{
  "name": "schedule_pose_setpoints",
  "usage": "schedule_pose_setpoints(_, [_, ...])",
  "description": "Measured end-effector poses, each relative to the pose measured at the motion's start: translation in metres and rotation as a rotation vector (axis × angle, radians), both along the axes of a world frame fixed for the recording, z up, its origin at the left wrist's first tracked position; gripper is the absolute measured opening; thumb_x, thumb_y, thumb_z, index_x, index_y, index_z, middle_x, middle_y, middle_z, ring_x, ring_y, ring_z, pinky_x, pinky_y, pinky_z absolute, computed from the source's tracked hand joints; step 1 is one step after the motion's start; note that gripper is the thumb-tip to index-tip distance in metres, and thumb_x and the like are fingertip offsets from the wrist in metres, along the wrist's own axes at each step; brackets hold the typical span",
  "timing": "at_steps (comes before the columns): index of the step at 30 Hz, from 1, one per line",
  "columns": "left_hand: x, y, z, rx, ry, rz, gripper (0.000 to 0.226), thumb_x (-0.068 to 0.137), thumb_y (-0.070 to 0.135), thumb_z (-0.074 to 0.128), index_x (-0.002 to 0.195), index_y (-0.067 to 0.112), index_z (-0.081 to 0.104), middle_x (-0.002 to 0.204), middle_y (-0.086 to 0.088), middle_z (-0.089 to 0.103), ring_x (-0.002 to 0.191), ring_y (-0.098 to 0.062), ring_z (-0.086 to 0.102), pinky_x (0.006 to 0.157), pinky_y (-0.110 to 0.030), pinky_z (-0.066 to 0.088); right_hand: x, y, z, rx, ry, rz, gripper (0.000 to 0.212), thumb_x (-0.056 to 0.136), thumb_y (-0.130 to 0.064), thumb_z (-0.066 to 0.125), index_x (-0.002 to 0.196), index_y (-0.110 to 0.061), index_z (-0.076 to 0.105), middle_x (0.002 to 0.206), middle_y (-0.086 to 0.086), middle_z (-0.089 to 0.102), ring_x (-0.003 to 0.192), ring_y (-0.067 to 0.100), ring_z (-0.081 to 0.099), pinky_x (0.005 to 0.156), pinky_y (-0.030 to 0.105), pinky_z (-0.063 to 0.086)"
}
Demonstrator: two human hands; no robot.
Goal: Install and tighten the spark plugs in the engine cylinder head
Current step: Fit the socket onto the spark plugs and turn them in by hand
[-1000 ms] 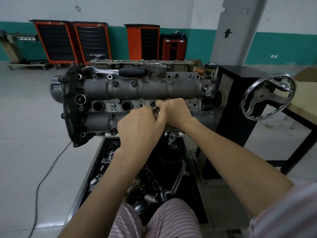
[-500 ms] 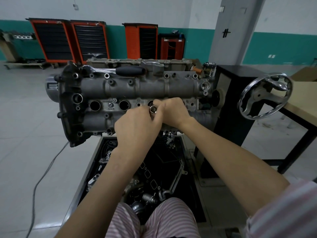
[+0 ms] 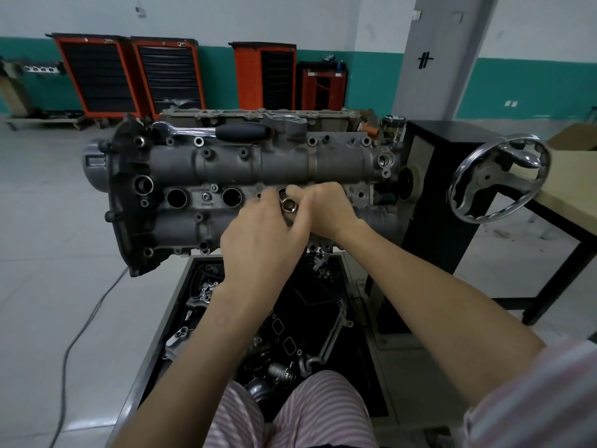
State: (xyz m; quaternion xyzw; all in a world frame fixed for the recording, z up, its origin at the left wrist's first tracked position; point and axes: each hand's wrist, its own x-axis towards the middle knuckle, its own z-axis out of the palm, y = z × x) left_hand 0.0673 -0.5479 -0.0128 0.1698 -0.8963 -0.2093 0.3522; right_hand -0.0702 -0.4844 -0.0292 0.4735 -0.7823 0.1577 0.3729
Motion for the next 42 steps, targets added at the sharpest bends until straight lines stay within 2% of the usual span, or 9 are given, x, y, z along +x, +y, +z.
schedule_pose_setpoints(3, [0.000, -0.001, 0.003, -0.070, -0.001, 0.049, 0.042, 0.094, 0.050, 0.035, 0.074, 0.015, 0.043, 0.066, 0.002, 0.046, 0.065, -0.021, 0.045, 0.047, -0.030, 0.021, 0.002, 0.001, 0.002, -0.049, 0.066, 0.020, 0.030, 0.076, -0.020, 0.041, 0.052, -0.007, 0.055, 0.036, 0.002, 0.047, 0.029, 0.020, 0.043, 0.040, 0.016, 0.022])
schedule_pose_setpoints(8, [0.004, 0.001, 0.003, -0.126, 0.025, 0.039, 0.024, 0.092, 0.039, 0.047, 0.090, 0.017, 0.038, 0.088, -0.001, 0.044, 0.068, -0.019, 0.042, 0.045, -0.026, 0.018, -0.002, 0.000, -0.001, -0.028, 0.003, -0.029, 0.028, 0.073, -0.026, 0.046, 0.068, -0.001, 0.058, 0.045, 0.010, 0.056, 0.037, 0.029, 0.053, 0.041, 0.024, 0.030])
schedule_pose_setpoints(13, [0.004, 0.000, 0.002, -0.104, -0.040, 0.037, 0.037, 0.090, 0.055, 0.035, 0.086, 0.018, 0.036, 0.083, 0.002, 0.043, 0.067, -0.018, 0.039, 0.048, -0.028, 0.022, -0.001, -0.001, -0.001, -0.006, 0.049, -0.043, 0.024, 0.061, -0.014, 0.078, 0.056, -0.005, 0.056, 0.041, 0.007, 0.053, 0.032, 0.025, 0.050, 0.038, 0.019, 0.028])
schedule_pose_setpoints(17, [0.002, 0.000, 0.003, -0.085, -0.123, 0.079, 0.052, 0.092, 0.059, 0.022, 0.064, 0.019, 0.039, 0.061, 0.002, 0.040, 0.063, -0.023, 0.041, 0.052, -0.031, 0.024, -0.003, 0.000, -0.001, -0.079, 0.137, 0.028, 0.029, 0.076, -0.020, 0.047, 0.051, -0.008, 0.056, 0.037, 0.003, 0.050, 0.029, 0.021, 0.047, 0.035, 0.015, 0.027])
schedule_pose_setpoints(22, [0.000, 0.001, 0.004, -0.147, -0.094, 0.105, 0.042, 0.095, 0.045, 0.032, 0.083, 0.012, 0.054, 0.082, -0.006, 0.059, 0.073, -0.027, 0.055, 0.053, -0.030, 0.027, -0.001, 0.000, -0.001, -0.080, 0.130, -0.001, 0.031, 0.072, -0.027, 0.039, 0.055, -0.008, 0.056, 0.039, 0.003, 0.052, 0.031, 0.022, 0.049, 0.036, 0.016, 0.028])
schedule_pose_setpoints(27, [0.001, 0.000, 0.001, -0.197, -0.050, 0.038, 0.032, 0.093, 0.039, 0.038, 0.106, 0.013, 0.051, 0.099, -0.004, 0.056, 0.078, -0.024, 0.057, 0.054, -0.029, 0.030, 0.001, 0.001, 0.000, -0.041, 0.038, 0.034, 0.034, 0.073, -0.028, 0.037, 0.069, -0.001, 0.058, 0.045, 0.008, 0.055, 0.034, 0.027, 0.051, 0.039, 0.022, 0.027])
schedule_pose_setpoints(33, [-0.009, -0.009, -0.011, -0.086, 0.086, -0.045, 0.045, 0.081, 0.055, 0.057, 0.100, 0.015, 0.047, 0.094, 0.000, 0.051, 0.084, -0.022, 0.054, 0.057, -0.028, 0.030, 0.000, 0.003, -0.001, -0.001, 0.024, 0.017, 0.025, 0.064, -0.011, 0.078, 0.057, -0.003, 0.055, 0.044, 0.011, 0.055, 0.037, 0.027, 0.052, 0.039, 0.023, 0.031])
schedule_pose_setpoints(37, [-0.024, -0.023, -0.022, 0.109, 0.333, -0.249, 0.030, 0.078, 0.023, 0.074, 0.081, 0.017, 0.045, 0.075, 0.013, 0.045, 0.073, -0.004, 0.041, 0.063, -0.013, 0.033, 0.001, 0.002, 0.000, -0.072, 0.118, 0.027, 0.019, 0.066, -0.014, 0.067, 0.052, -0.008, 0.055, 0.040, 0.007, 0.051, 0.033, 0.024, 0.051, 0.036, 0.018, 0.028])
schedule_pose_setpoints(42, [-0.033, -0.029, -0.035, 0.090, 0.518, -0.327, 0.018, 0.079, 0.010, 0.072, 0.083, 0.018, 0.057, 0.078, 0.028, 0.048, 0.077, 0.012, 0.047, 0.072, -0.001, 0.034, -0.002, 0.001, -0.001, -0.070, 0.095, 0.036, 0.022, 0.069, -0.019, 0.070, 0.060, -0.006, 0.056, 0.050, 0.008, 0.055, 0.043, 0.025, 0.054, 0.038, 0.024, 0.032])
